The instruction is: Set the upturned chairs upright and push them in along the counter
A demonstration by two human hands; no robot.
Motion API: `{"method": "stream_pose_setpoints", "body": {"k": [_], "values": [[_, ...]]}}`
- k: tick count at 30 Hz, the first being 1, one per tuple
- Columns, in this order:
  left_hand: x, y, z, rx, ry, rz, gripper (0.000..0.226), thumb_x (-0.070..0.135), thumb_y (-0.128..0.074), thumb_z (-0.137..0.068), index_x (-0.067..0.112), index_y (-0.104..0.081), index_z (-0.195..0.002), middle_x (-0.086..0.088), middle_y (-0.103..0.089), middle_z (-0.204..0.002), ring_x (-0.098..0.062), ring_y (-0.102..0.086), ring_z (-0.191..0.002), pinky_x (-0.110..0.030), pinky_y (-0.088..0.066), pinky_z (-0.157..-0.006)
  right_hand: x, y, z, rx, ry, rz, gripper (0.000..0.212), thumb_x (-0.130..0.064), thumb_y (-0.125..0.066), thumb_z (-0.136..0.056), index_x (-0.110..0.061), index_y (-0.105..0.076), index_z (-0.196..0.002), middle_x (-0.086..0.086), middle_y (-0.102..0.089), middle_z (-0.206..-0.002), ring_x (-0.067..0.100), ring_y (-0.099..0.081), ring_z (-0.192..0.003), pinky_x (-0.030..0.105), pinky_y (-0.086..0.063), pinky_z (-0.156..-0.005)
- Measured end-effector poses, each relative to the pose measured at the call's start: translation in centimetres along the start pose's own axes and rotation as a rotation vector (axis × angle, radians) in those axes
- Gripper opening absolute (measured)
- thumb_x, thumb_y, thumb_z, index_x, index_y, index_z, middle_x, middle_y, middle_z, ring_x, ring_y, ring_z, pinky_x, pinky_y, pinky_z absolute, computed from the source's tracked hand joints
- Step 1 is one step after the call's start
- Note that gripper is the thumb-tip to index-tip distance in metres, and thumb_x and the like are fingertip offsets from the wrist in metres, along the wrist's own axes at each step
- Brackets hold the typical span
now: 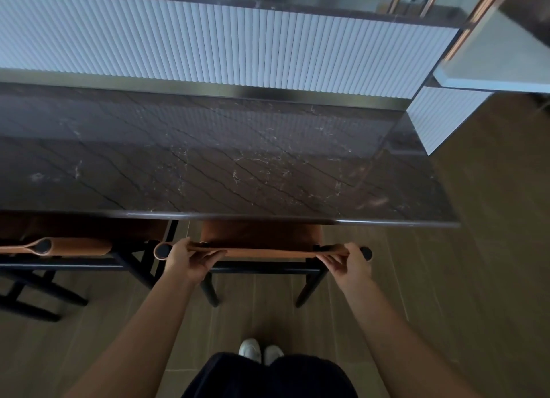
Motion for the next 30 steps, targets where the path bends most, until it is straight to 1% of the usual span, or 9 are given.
{"method": "stream_pose_setpoints", "body": {"k": [3,6,10,13,16,19,21,25,30], "values": [[0.0,-0.3,-0.3,-0.008,0.002,-0.03,0.017,0.007,-0.037,-0.099,0.003,-0.047,-0.086,-0.027,-0.049,-0.135,-0.051,-0.049,-0.12,-0.06,-0.05,-0.075,-0.2,-0.1,-0.3,0.016,-0.004,0.008,0.032,-0.001,-0.058,-0.092,-0.002,-0.051,-0.123,0.025,-0.062,-0.113,0.038,-0.067,-0.093,0.053,-0.06,-0.066],[-0.1,-0.5,0.0,-0.01,-0.004,-0.062,0.017,0.005,-0.035,-0.099,0.002,-0.045,-0.085,-0.03,-0.046,-0.136,-0.053,-0.046,-0.122,-0.06,-0.047,-0.085,-0.1,-0.1,-0.2,0.028,0.014,0.023,0.035,-0.001,-0.058,-0.092,-0.002,-0.05,-0.126,0.027,-0.062,-0.113,0.04,-0.067,-0.095,0.051,-0.06,-0.059],[-0.2,-0.3,0.0,0.012,-0.025,-0.1,0.023,0.011,-0.037,-0.101,0.003,-0.044,-0.081,-0.03,-0.047,-0.135,-0.052,-0.046,-0.123,-0.061,-0.044,-0.094,-0.2,-0.1,-0.1,0.008,0.008,0.021,0.032,-0.004,-0.058,-0.094,-0.002,-0.051,-0.124,0.026,-0.062,-0.115,0.039,-0.068,-0.094,0.054,-0.06,-0.068],[-0.2,-0.1,0.2,0.014,-0.035,-0.114,0.018,0.008,-0.037,-0.099,0.003,-0.046,-0.084,-0.029,-0.051,-0.132,-0.052,-0.051,-0.118,-0.06,-0.049,-0.089,-0.4,0.0,0.0,0.009,0.004,0.008,0.032,-0.002,-0.058,-0.093,0.0,-0.051,-0.124,0.027,-0.06,-0.117,0.04,-0.066,-0.094,0.057,-0.059,-0.072],[-0.1,0.1,0.3,0.007,-0.04,-0.101,0.015,0.002,-0.034,-0.097,0.002,-0.046,-0.088,-0.03,-0.049,-0.13,-0.054,-0.049,-0.117,-0.063,-0.047,-0.09,-0.4,0.0,-0.1,0.03,0.028,0.03,0.035,0.002,-0.056,-0.091,0.002,-0.05,-0.125,0.03,-0.06,-0.116,0.042,-0.067,-0.093,0.057,-0.059,-0.064],[-0.1,0.3,0.4,0.009,-0.037,-0.112,0.012,0.001,-0.035,-0.096,0.002,-0.046,-0.096,-0.03,-0.049,-0.131,-0.053,-0.051,-0.113,-0.063,-0.049,-0.081,-0.3,0.1,0.0,0.021,0.048,0.057,0.024,0.003,-0.055,-0.092,0.003,-0.053,-0.116,0.029,-0.059,-0.111,0.041,-0.067,-0.088,0.056,-0.058,-0.06],[-0.1,0.3,0.5,0.011,-0.039,-0.124,0.013,0.0,-0.034,-0.096,0.001,-0.047,-0.093,-0.03,-0.05,-0.129,-0.053,-0.052,-0.112,-0.062,-0.05,-0.081,-0.4,0.2,0.0,0.027,0.055,0.053,0.025,0.003,-0.056,-0.092,0.003,-0.053,-0.117,0.028,-0.059,-0.109,0.039,-0.067,-0.086,0.055,-0.059,-0.059],[-0.2,0.2,1.1,-0.001,-0.029,-0.13,0.017,0.003,-0.036,-0.097,0.003,-0.048,-0.085,-0.03,-0.053,-0.128,-0.051,-0.054,-0.112,-0.061,-0.049,-0.086,-0.3,0.3,0.0,0.024,0.061,0.059,0.031,0.0,-0.057,-0.093,0.003,-0.053,-0.123,0.027,-0.06,-0.111,0.036,-0.067,-0.085,0.054,-0.06,-0.064],[-0.4,0.2,1.3,0.031,-0.059,-0.152,0.017,0.007,-0.04,-0.098,0.001,-0.05,-0.086,-0.028,-0.052,-0.131,-0.045,-0.057,-0.109,-0.055,-0.054,-0.076,-0.2,0.5,0.1,-0.013,0.051,0.052,0.034,-0.006,-0.062,-0.093,0.0,-0.052,-0.124,0.023,-0.062,-0.104,0.033,-0.068,-0.08,0.053,-0.059,-0.074]]}}
Point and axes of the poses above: each hand's wrist, its own z-axis away from the middle knuckle, its own y-axis out of the back of the hand, x = y × z, the point moved 2 cm from there along -z, towards the middle knuckle
